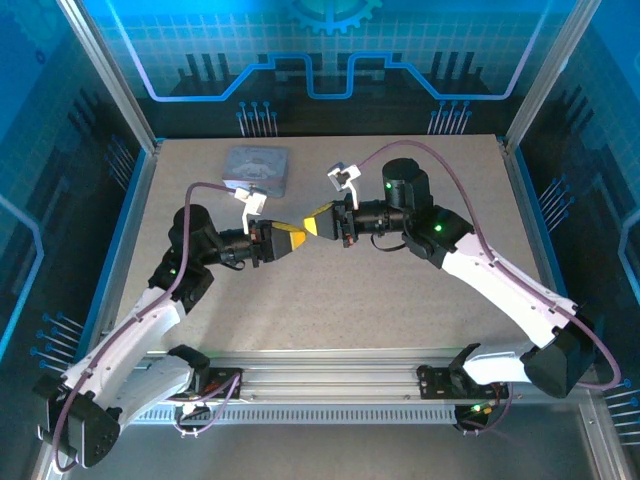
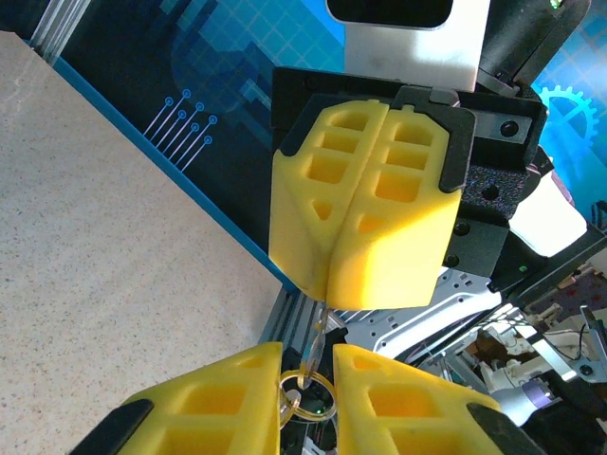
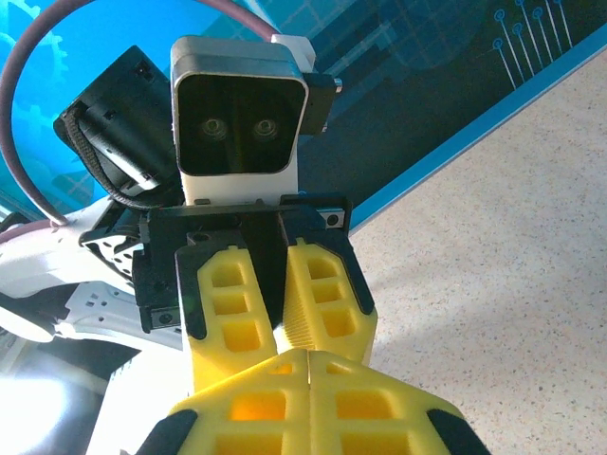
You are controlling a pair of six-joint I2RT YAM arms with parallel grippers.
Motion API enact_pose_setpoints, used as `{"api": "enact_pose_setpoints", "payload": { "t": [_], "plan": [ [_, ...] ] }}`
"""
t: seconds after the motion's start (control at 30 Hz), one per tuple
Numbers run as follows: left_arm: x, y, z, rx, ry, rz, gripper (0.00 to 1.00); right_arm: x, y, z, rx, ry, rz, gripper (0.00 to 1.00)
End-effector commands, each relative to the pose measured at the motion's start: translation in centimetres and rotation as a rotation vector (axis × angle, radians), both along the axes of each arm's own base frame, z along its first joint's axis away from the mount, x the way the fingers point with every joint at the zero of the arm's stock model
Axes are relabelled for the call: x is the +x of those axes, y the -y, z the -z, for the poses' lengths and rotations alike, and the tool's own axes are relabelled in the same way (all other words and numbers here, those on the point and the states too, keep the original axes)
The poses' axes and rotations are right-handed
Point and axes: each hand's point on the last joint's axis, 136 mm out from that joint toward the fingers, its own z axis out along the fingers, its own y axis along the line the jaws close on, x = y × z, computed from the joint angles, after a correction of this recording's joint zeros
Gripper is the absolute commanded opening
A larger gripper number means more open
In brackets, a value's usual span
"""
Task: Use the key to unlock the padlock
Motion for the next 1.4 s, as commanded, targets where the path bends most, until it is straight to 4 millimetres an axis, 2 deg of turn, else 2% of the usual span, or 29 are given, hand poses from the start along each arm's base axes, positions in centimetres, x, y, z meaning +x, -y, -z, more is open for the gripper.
{"api": "enact_pose_setpoints", "payload": {
  "t": [0.0, 0.17, 0.47, 0.63, 0.7, 0.8, 0.9, 1.03, 1.17, 1.37],
  "plan": [
    [-0.3, -0.1, 0.2, -0.002, 0.012, 0.017, 0.15, -0.6, -0.3, -0.7, 0.028, 0.023, -0.016, 0.00],
    [-0.4, -0.1, 0.2, -0.001, 0.009, 0.020, 0.00, -0.5, -0.2, -0.8, 0.030, 0.024, -0.009, 0.00],
    [-0.3, -0.2, 0.0, 0.001, 0.013, 0.015, 0.00, -0.2, -0.1, -0.8, 0.032, 0.025, 0.017, 0.00],
    [0.6, -1.1, 0.6, 0.041, -0.003, -0.053, 0.00, 1.0, 1.0, -0.5, 0.006, 0.026, 0.125, 0.45],
    [1.2, -1.9, 1.1, 0.086, -0.011, -0.106, 0.00, 2.0, 1.7, -0.1, -0.024, 0.006, 0.196, 0.50],
    [2.5, -3.5, 2.5, 0.193, -0.030, -0.224, 0.00, 4.5, 3.4, 1.5, -0.096, -0.073, 0.335, 0.52],
    [4.6, -6.1, 3.6, 0.298, -0.068, -0.379, 0.00, 7.0, 4.6, 3.3, -0.136, -0.165, 0.439, 0.53],
    [8.4, -11.1, 4.5, 0.390, -0.132, -0.626, 0.00, 10.4, 5.2, 5.7, -0.192, -0.268, 0.560, 0.53],
    [12.7, -15.9, 5.3, 0.458, -0.199, -0.812, 0.00, 13.7, 4.1, 7.7, -0.274, -0.322, 0.615, 0.53],
    [19.8, -21.2, 8.2, 0.530, -0.318, -0.943, 0.00, 18.9, 0.5, 11.7, -0.348, -0.393, 0.599, 0.54]
  ]
}}
